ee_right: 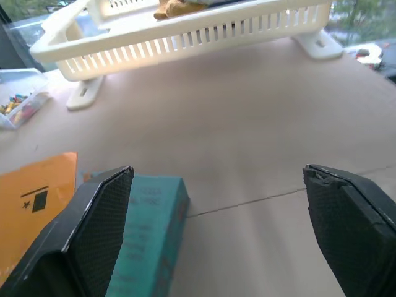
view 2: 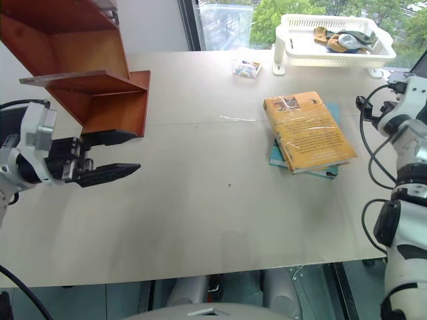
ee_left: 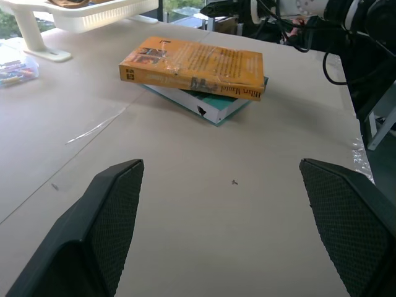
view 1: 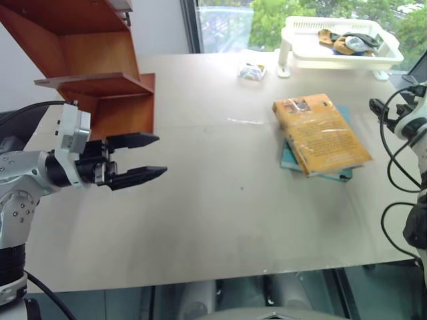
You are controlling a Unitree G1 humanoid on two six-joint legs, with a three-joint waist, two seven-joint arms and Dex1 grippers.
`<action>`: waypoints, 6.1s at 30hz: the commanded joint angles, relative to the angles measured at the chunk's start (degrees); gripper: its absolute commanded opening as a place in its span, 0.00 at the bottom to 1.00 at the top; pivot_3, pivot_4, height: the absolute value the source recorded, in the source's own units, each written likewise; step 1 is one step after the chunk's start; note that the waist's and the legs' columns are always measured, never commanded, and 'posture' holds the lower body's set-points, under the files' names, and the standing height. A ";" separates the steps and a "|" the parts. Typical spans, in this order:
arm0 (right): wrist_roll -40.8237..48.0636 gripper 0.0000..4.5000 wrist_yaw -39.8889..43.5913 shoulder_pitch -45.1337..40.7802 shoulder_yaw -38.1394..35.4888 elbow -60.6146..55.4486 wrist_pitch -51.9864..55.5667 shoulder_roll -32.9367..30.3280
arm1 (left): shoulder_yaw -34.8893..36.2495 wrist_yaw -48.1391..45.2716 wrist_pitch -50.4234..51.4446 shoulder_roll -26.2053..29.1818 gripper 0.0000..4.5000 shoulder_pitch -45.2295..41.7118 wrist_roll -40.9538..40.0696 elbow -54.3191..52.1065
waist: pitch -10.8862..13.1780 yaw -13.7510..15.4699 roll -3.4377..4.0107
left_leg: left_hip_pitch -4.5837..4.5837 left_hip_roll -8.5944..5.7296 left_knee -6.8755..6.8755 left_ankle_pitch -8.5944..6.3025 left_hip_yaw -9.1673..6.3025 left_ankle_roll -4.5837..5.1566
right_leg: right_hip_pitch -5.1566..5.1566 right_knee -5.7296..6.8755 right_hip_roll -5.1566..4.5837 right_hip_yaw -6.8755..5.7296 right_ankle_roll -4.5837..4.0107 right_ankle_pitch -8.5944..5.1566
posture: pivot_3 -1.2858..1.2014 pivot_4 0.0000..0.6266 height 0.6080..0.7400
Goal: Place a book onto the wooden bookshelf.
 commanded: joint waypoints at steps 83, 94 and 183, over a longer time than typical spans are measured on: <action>25.66 1.00 -21.02 22.38 -16.94 -58.11 65.18 38.86 | 2.63 1.22 -2.00 -0.63 0.94 6.05 3.66 -1.74 | -0.25 -2.56 -0.38 | 0.26 0.40 -0.28 -0.03 0.09 0.04 | -0.05 0.22 0.11 0.06 0.01 0.01 | 0.52 0.24 1.00; 30.21 1.00 -14.03 29.62 -13.93 -70.05 59.61 31.32 | 2.62 0.93 -1.82 -0.67 0.94 6.50 3.68 -1.18 | -0.25 -1.79 -0.35 | 0.21 0.32 -0.29 -0.03 0.08 0.04 | -0.07 0.19 0.04 0.06 -0.01 0.00 | 0.52 0.24 1.00; 45.22 1.00 66.37 27.41 -10.95 -27.72 22.47 -22.34 | -28.66 18.15 7.49 -6.07 0.05 -54.61 16.28 10.12 | 0.16 0.59 -0.06 | 0.28 -0.15 0.14 0.04 -0.61 -0.07 | 0.74 -0.29 0.11 -0.44 0.03 0.00 | 0.52 0.24 1.00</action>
